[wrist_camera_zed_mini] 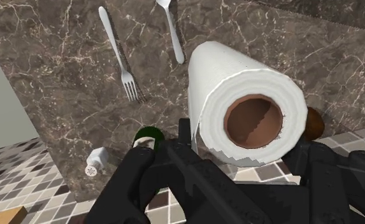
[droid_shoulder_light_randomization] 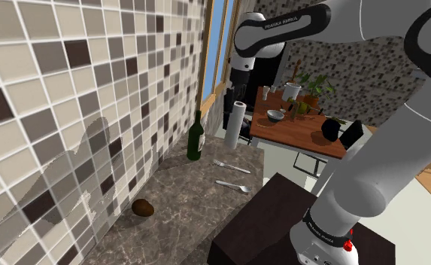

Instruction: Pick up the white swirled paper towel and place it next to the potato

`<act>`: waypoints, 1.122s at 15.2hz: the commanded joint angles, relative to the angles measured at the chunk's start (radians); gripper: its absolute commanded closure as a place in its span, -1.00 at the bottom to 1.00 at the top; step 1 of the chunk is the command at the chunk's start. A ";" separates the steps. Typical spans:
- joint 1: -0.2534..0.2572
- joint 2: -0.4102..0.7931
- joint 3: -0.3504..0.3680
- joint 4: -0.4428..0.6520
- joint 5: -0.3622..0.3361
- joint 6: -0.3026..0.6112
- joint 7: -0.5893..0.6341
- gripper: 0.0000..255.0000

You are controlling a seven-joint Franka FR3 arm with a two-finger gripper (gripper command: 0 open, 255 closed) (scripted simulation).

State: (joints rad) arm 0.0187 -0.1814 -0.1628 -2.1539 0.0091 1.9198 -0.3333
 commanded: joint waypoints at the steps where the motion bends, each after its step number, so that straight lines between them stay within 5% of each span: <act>1: 0.021 -0.016 0.029 -0.014 0.006 -0.001 0.049 1.00; 17: 0.195 0.037 0.266 0.039 0.069 0.017 0.431 1.00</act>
State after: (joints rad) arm 0.2037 -0.1481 0.0903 -2.1229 0.0751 1.9406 0.0751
